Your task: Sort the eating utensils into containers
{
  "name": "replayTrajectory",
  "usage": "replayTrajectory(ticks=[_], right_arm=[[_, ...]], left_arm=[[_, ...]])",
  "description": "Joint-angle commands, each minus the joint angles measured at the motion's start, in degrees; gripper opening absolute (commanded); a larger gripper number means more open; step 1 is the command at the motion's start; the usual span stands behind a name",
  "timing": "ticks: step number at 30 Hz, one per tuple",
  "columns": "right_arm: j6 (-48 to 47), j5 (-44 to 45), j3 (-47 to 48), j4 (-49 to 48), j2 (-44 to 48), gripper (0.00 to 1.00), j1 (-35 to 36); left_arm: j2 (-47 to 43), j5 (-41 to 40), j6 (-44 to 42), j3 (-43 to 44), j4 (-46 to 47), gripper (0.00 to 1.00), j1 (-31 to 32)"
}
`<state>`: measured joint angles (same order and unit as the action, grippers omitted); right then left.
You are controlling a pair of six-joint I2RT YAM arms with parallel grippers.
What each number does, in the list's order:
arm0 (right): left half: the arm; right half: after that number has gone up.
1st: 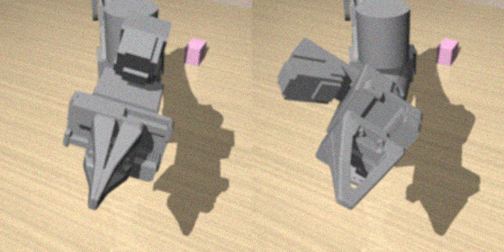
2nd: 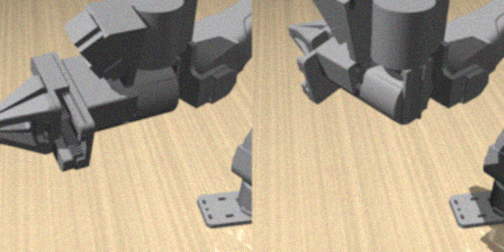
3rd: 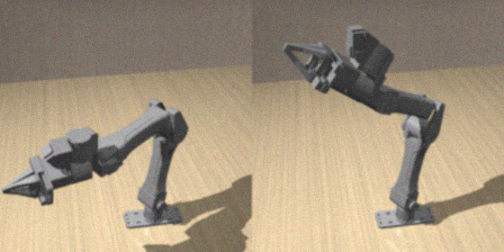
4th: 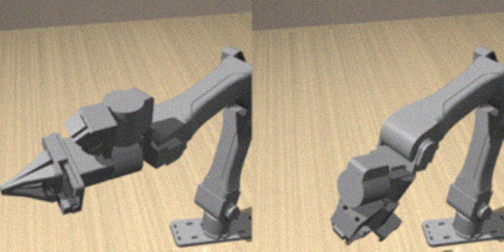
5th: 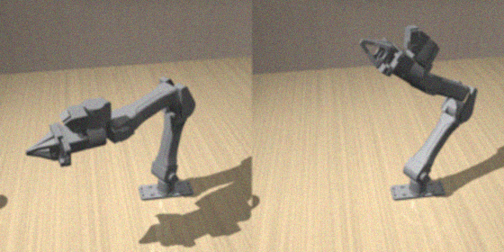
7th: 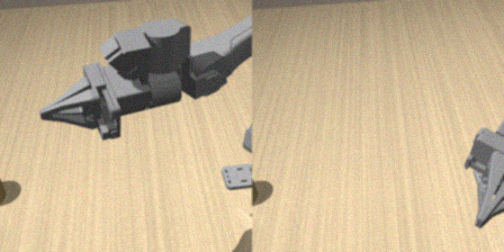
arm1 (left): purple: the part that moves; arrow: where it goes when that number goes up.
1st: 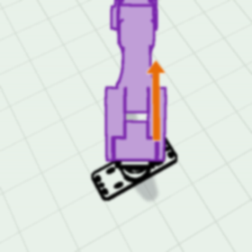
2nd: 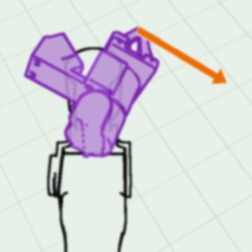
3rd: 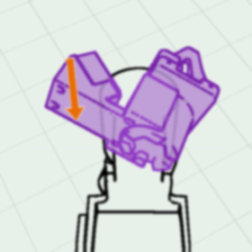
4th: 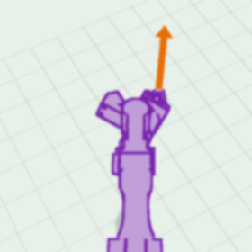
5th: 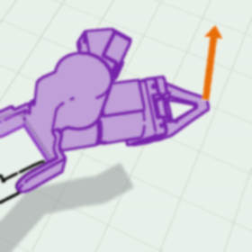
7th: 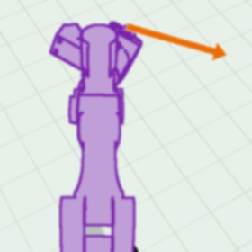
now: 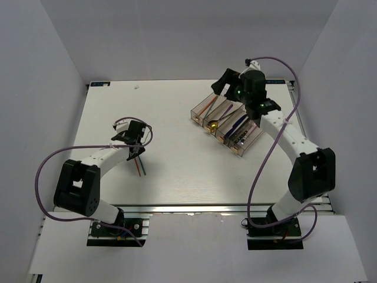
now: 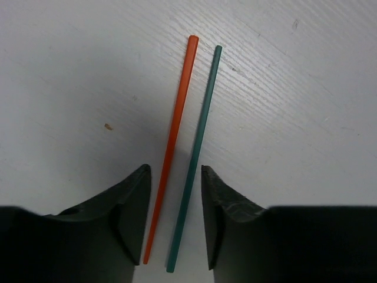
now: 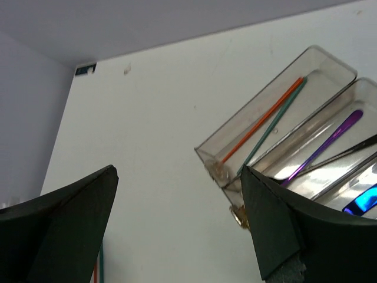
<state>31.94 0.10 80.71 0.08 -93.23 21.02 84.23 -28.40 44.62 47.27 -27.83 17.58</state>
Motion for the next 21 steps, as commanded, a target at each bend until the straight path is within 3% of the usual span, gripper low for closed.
replayTrajectory(ticks=[1, 8, 17, 21], right_arm=[[-2.06, -4.58, -6.34, -2.54, 1.29, 0.89, 1.57], [-3.55, -4.76, -7.85, -1.57, 1.83, 0.89, 3.51], [-4.96, -3.17, -6.26, -0.43, 1.12, 0.89, 6.05], [-4.52, -4.14, -6.35, -0.87, 1.03, 0.89, 6.14]], left_arm=[[-0.03, 1.94, -0.32, -0.94, 3.57, 0.47, -2.81], [3.84, 5.2, -1.64, -1.47, 6.21, 0.38, -4.66], [6.39, 6.26, -2.52, -1.57, 6.14, 0.39, -4.84], [8.67, 3.89, -2.0, 0.36, 2.35, 0.28, -4.84]])
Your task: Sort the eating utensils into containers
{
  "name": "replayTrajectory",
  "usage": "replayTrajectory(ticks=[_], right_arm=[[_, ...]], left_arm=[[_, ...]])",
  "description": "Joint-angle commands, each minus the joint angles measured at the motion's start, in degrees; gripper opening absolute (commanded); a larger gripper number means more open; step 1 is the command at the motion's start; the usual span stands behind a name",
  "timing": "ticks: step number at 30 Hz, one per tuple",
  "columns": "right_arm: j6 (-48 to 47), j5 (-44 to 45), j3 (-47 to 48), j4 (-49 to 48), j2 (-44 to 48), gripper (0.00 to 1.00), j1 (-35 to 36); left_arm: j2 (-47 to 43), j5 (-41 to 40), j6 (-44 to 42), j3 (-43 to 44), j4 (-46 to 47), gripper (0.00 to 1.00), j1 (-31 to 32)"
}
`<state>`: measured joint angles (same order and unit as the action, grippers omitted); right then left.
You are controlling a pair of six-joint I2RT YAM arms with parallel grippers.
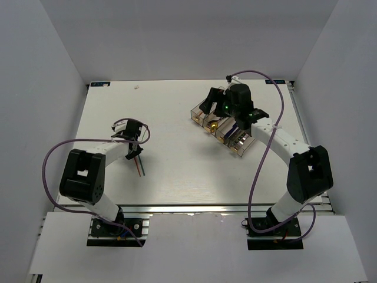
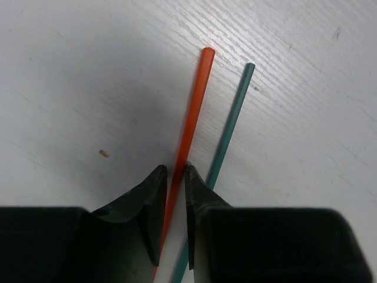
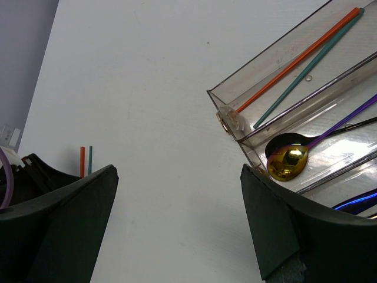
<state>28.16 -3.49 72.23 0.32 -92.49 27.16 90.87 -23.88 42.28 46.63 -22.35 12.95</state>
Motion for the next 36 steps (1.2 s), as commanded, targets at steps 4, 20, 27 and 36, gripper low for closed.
replayTrajectory(ticks=[4, 20, 27, 36], right_arm=[[-0.13, -2.31, 2.04, -1.81, 0.82, 0.89, 0.09], [1.54, -8.29, 0.37, -4.27, 3.19, 0.89, 0.09], [4.09, -18.12, 0.11, -8.66, -0.85, 0.89, 0.09], [5.5, -32.55, 7.12, -15.17, -12.27, 0.89, 6.67]], left_arm=[[2.91, -0.91, 1.05, 0.83, -4.64, 0.33, -0.29], [1.26, 5.95, 2.27, -7.78, -0.15, 0.0, -1.17], [-13.41, 0.76, 2.63, -7.08, -4.19, 0.0, -1.08], [-32.14, 31.93, -5.02, -13.05, 15.37, 0.0, -0.21]])
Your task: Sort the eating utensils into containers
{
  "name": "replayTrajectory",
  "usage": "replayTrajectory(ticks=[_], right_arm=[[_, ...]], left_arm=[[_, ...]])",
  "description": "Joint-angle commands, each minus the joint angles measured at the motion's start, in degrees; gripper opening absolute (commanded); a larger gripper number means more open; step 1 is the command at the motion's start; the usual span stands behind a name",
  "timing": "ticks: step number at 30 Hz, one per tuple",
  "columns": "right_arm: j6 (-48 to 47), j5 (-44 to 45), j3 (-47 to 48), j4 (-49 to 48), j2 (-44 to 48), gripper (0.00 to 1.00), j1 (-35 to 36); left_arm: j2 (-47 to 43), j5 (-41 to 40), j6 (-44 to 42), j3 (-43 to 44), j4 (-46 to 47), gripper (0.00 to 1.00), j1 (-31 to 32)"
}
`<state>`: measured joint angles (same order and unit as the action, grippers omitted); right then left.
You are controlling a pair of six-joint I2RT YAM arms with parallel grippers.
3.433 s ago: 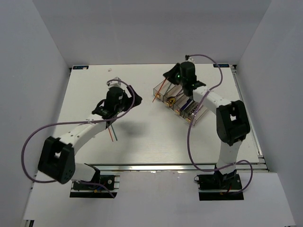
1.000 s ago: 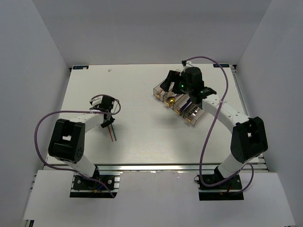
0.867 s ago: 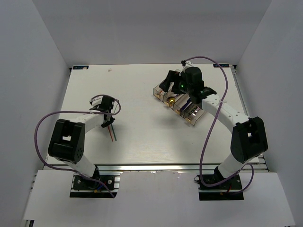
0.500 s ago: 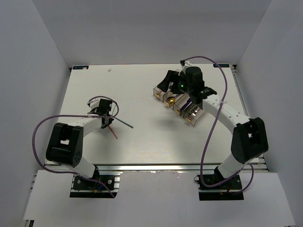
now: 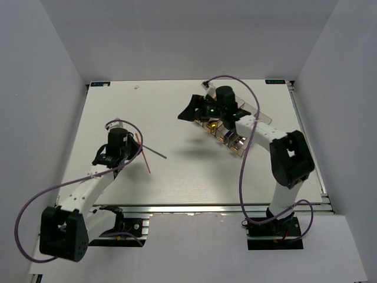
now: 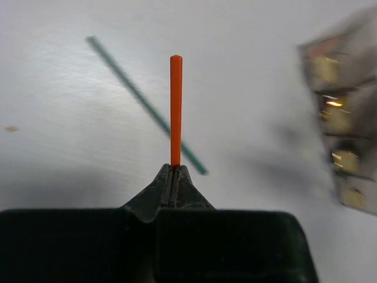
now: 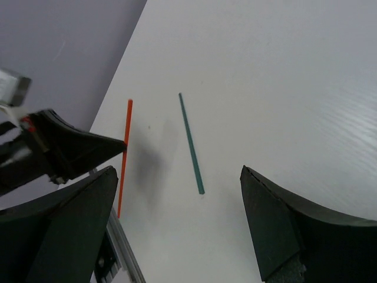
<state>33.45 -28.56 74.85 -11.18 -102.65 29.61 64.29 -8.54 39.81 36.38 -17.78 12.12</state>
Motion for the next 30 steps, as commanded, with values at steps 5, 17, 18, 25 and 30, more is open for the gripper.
replayTrajectory(ticks=[5, 17, 18, 25, 30], right_arm=[[0.91, -2.65, 3.73, -5.6, -3.87, 0.89, 9.59], [2.67, 3.24, 3.81, -10.0, -3.43, 0.86, 13.98], [2.32, 3.16, 4.07, -9.91, -3.69, 0.74, 14.25], [4.42, 0.17, 4.17, -12.98, -5.02, 0.0, 14.6], [6.45, 2.69, 2.58, -14.06, -4.05, 0.0, 12.59]], left_arm=[[-12.86, 29.35, 3.86, -9.39, 31.03, 0.0, 0.89], [-9.36, 37.98, 6.5, -9.31, 37.9, 0.0, 1.06], [-9.45, 37.98, 6.59, -9.05, 37.99, 0.0, 1.06], [-7.08, 36.93, 5.01, -7.73, 35.54, 0.01, 1.06], [-5.49, 30.81, 4.4, -5.63, 31.25, 0.77, 1.06]])
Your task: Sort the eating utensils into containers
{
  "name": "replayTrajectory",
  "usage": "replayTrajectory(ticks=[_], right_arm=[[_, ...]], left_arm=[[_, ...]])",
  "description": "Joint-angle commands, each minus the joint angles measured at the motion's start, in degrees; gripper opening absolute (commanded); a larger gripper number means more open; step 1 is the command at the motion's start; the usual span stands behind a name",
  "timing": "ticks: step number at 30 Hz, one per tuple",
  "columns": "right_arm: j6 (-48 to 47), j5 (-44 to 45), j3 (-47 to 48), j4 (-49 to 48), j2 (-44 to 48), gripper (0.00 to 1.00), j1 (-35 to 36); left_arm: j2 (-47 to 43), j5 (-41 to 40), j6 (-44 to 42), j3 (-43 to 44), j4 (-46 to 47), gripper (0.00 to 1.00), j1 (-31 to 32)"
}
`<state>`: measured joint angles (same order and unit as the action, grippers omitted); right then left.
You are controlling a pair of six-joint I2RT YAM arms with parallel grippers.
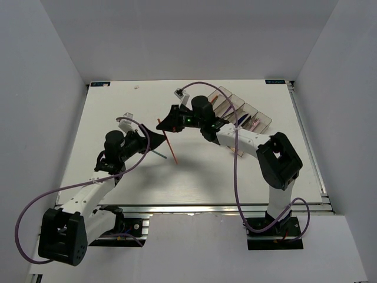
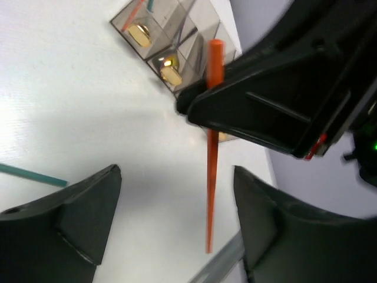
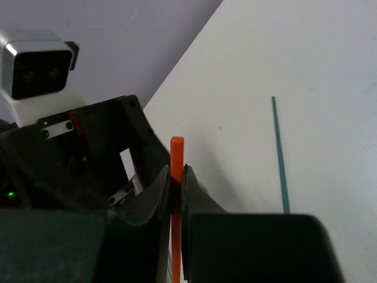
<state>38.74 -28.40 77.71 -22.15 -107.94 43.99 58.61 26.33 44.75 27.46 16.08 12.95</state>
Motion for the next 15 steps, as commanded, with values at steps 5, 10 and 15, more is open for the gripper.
replayTrajectory(ticks=[5, 10, 15], right_arm=[[4.4, 31.47, -1.15, 6.76, 3.87, 0.0, -11.09], [11.61, 49.82, 0.32, 4.92, 0.81, 0.0, -18.31], [13.47, 59.68, 11.04, 8.43, -7.09, 0.0, -21.13]], left_arm=[[-1.56, -18.12, -4.41, 9.35, -20.88, 0.98, 0.23], [-1.48, -24.22, -5.46, 9.89, -26.98, 0.98, 0.32], [-0.95, -22.02, -5.2, 8.66, -26.27, 0.98, 0.23]])
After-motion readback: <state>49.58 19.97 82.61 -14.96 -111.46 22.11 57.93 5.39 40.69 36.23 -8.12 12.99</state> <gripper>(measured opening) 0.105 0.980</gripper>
